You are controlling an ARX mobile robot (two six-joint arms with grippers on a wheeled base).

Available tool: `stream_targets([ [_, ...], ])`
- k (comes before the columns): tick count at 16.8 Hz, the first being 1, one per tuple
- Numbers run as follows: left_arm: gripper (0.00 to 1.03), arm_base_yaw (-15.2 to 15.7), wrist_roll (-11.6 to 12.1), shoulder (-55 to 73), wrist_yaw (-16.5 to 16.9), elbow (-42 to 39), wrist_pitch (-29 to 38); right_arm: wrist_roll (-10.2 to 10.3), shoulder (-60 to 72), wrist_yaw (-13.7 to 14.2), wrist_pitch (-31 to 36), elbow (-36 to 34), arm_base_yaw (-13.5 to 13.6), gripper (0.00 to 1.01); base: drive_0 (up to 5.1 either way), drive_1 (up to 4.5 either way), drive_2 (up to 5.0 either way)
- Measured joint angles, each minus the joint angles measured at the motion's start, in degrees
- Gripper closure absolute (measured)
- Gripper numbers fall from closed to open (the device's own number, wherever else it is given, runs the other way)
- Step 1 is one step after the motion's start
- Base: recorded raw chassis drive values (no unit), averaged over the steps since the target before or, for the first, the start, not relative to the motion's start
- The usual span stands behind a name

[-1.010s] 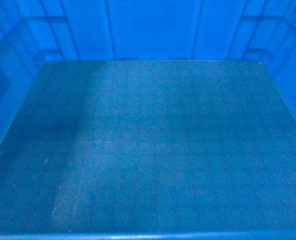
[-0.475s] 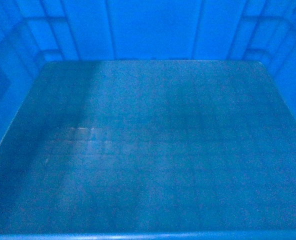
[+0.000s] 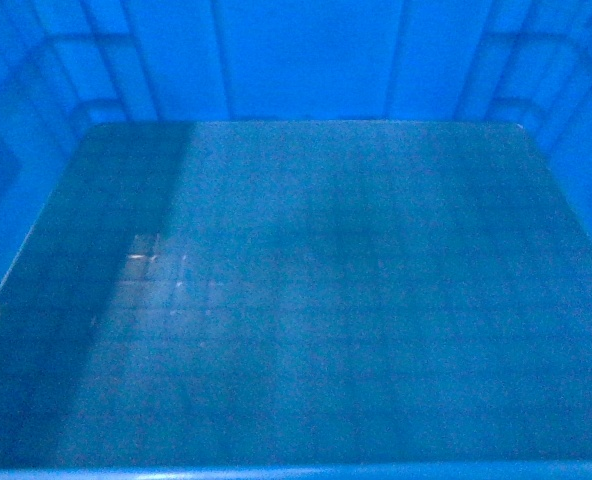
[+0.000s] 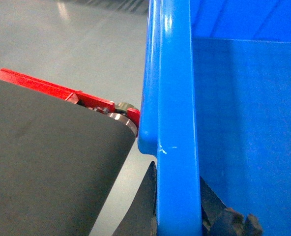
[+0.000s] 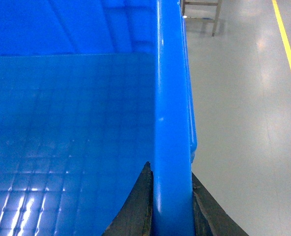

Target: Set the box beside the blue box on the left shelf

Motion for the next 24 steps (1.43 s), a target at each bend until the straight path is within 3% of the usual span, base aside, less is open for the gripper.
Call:
stream_targets([
  [16,0.95,-0.02,-0.02,0.0,0.02,0.0,0.04,-0.02,-0.02,0.02,0.0,0.0,0.0,0.91,-1.5,-1.48,-1.5],
  [19,0.95,-0.02,-0.07,0.09,0.22,0.0,0.04,-0.04,-0.13,0.24,-0.02,0.0,0.0,0.91,0.0,0.0,0.0],
  [24,0.95,-0.02,-0.11,-0.17,0.17,0.0,-0.07,-0.13,-0.26,0.24,-0.02,0.0,0.0,0.91,-0.1,3.92,-4.2],
])
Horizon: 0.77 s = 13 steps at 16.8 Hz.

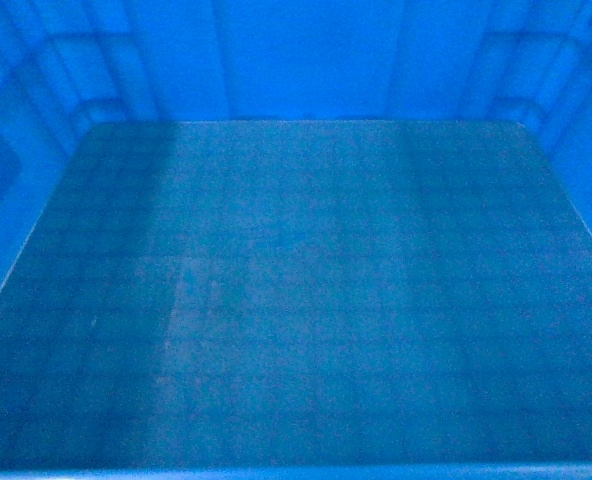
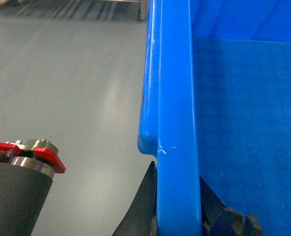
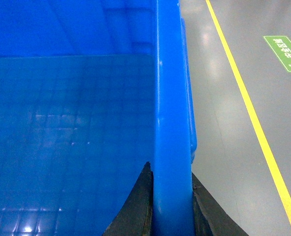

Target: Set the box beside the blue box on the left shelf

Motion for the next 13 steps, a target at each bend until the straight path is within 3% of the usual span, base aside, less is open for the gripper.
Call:
stream_targets([
  [13,0.95,0.0,-0.04,0.24,0.07,0.0,-0.13,-0.04,0.07,0.0,-0.07,0.0,0.0,0.91,0.0,4.13,-4.1],
])
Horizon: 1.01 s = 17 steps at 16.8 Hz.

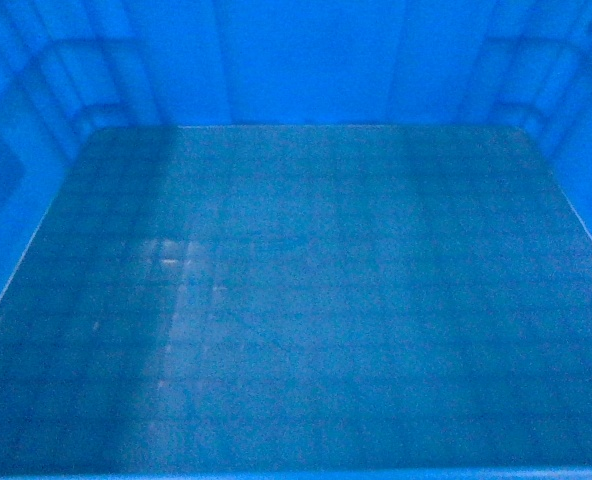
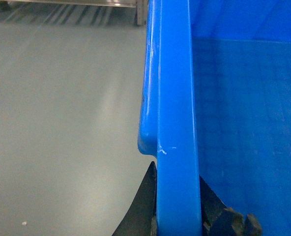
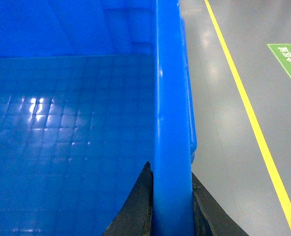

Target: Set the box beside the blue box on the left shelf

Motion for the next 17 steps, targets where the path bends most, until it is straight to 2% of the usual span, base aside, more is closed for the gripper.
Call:
stream_targets([
  [17,0.95,0.0,0.0,0.11,-0.02,0.0,0.2,0.0,0.02,-0.02,0.09,0.0,0.0,0.91,0.0,4.16,-4.1],
])
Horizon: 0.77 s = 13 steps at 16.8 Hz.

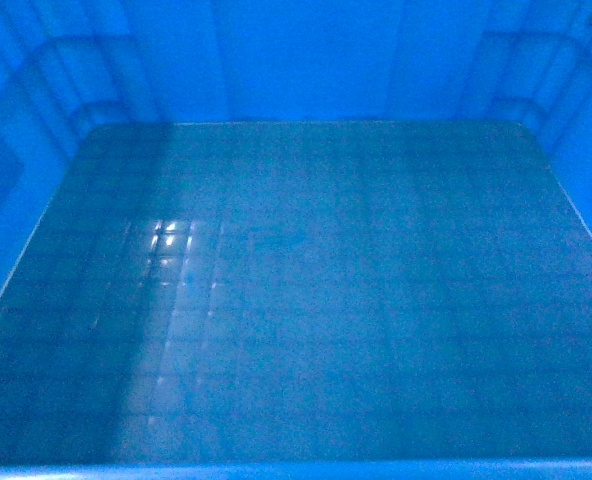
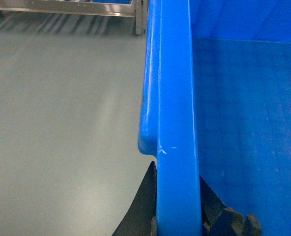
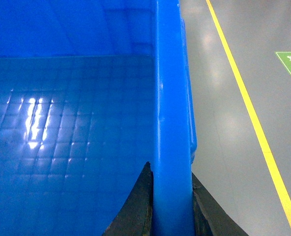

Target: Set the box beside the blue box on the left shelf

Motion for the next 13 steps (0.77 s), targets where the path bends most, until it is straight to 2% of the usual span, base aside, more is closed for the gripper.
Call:
stream_targets([
  [13,0.95,0.0,0.0,-0.09,0.0,0.0,0.09,0.0,-0.07,0.02,0.09,0.0,0.0,0.92,0.0,4.12,-4.2],
])
